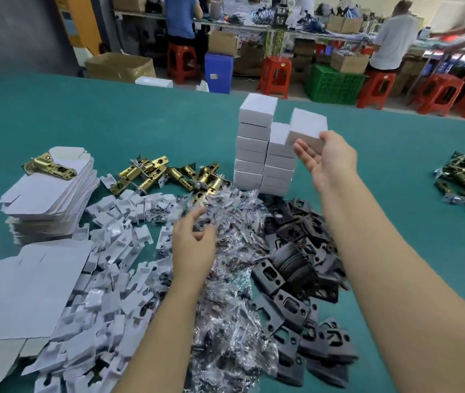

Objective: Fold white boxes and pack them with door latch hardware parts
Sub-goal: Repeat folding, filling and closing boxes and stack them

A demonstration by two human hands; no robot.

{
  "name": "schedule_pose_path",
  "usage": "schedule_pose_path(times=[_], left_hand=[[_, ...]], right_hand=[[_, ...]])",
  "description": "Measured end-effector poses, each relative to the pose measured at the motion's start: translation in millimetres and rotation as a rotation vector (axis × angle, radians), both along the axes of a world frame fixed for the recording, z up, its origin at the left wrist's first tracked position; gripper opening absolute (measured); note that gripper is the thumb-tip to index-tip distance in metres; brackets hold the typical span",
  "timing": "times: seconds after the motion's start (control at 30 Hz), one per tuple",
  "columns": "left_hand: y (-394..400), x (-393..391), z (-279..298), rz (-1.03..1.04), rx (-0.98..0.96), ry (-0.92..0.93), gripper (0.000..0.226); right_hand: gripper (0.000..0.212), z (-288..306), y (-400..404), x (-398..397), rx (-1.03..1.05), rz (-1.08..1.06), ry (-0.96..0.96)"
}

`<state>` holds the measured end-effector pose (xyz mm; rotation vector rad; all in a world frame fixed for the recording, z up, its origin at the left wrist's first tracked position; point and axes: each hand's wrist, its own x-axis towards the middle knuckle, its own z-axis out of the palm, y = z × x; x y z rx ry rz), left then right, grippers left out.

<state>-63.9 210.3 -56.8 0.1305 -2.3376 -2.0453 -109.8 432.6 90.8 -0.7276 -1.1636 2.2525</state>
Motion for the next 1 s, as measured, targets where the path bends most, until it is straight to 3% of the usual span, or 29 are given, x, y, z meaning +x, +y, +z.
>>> schedule_pose_path(times=[0.3, 0.43, 0.5, 0.73, 0.9, 1.0], left_hand=[[-0.2, -5.3, -6.8, -0.024, -0.063, 0.020, 0.033], [-0.2, -6.0, -8.5, -0.044, -0.101, 0.015, 0.030], [0.1, -6.2, -8.6, -0.044, -0.111, 0.015, 0.029], [0.6, -5.5, -8.5, -0.053, -0.119, 0.029, 0.027], [1.4, -4.3, -6.9, -0.054, -0.132, 0.035, 0.027], [2.7, -3.7, -6.7, -0.055, -0.158, 0.059, 0.028]], right_hand=[[0.015, -3.4, 6.3, -69.3, 0.219, -0.005, -0.206], [0.021, -14.7, 17.6, -76.7, 0.511, 0.005, -0.349], [0.014, -19.6, 21.7, -78.3, 0.577, 0.013, -0.398], [0.026, -24.2, 19.9, -86.6, 0.478, 0.034, -0.337], [0.060, -29.0, 22.4, -70.7, 0.484, 0.131, -0.259], [0.049, -30.8, 21.3, -44.4, 0.652, 0.050, -0.227]])
